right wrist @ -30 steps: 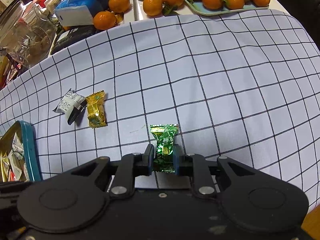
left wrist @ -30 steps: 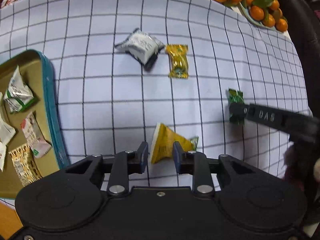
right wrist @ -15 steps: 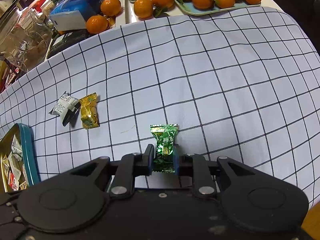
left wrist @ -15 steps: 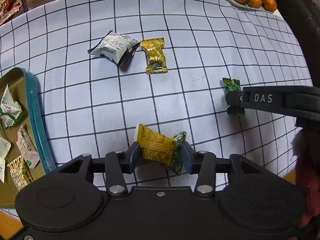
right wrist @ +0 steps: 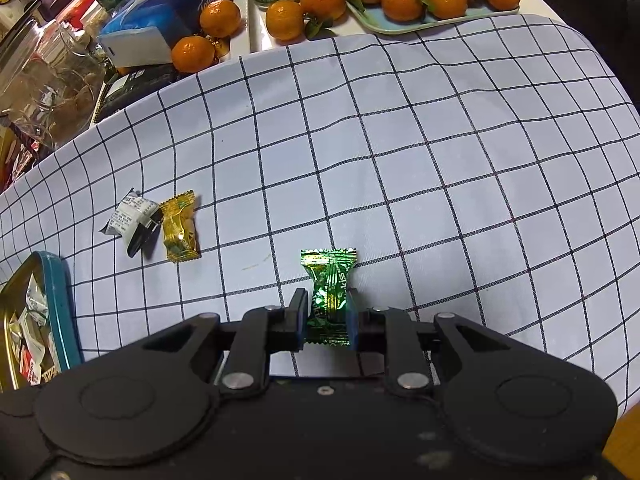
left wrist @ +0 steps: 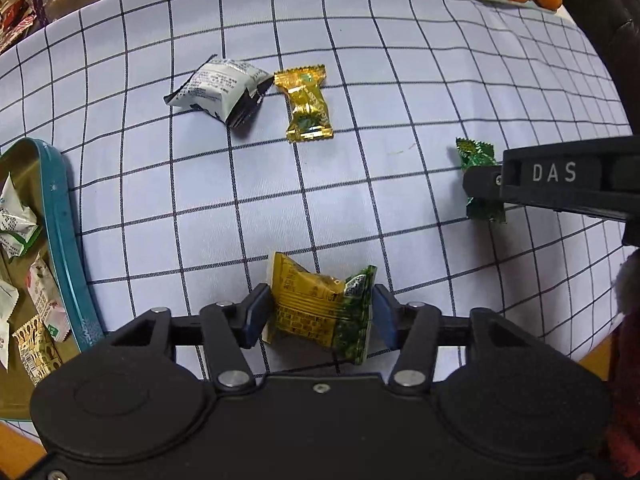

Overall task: Organize snacks
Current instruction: 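Carry both items over the gold tin tray and open both grippers to drop them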

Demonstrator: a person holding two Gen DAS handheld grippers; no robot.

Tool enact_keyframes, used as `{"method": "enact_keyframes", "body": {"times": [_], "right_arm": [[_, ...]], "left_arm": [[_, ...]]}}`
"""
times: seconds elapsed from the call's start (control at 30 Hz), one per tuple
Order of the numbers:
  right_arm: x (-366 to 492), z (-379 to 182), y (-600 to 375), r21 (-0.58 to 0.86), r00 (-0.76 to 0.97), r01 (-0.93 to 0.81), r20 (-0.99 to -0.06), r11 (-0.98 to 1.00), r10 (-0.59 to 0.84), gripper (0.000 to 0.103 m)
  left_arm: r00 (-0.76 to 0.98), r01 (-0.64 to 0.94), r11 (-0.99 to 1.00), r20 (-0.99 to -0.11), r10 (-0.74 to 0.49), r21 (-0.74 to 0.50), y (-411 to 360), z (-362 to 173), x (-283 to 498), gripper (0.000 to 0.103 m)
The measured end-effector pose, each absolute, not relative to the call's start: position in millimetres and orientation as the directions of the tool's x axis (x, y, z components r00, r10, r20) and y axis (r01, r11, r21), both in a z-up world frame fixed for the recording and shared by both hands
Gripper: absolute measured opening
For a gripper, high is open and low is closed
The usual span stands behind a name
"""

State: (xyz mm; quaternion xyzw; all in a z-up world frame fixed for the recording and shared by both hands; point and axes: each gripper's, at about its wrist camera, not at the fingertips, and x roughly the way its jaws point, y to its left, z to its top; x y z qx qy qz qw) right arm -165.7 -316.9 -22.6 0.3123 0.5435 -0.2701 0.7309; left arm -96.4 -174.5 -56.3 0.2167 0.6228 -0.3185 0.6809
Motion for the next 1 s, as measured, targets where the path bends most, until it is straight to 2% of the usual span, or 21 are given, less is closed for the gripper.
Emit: {"method": "enact_keyframes", "body": {"times": [0.23,0.43,0.77,1.0], "right_arm": [[-151.8,-11.4,-310.1,0.202,0.302,0.735,-0.952,0.647,-0.046,0.022],[-131.8,-3.8,-296.5,0.204,0.318,0.721,-0.946,0.662,-0.055,0.022],[-93.0,11.9,-243.1,0.240,0.373,0.641,-0.927,0.729,-0.023,0.022],[-64.7,23.6,-193.9,0.292,0.426,0.534,-0.904,0.793,0.045,0.022]], "left_arm": [[0.019,0.644,0.747,-0.973,-0.228,-0.163,-161.3,-39.3,-72.4,0.052],[0.093,0.564,0.808,-0.959,-0.266,-0.169,-131.7,-9.6,-40.0,0.052],[0.257,0.387,0.917,-0.943,-0.210,-0.099,-71.0,25.5,11.0,0.052],[0.303,0.258,0.964,-0.943,-0.141,-0.061,-20.2,30.9,34.3,0.052]]}}
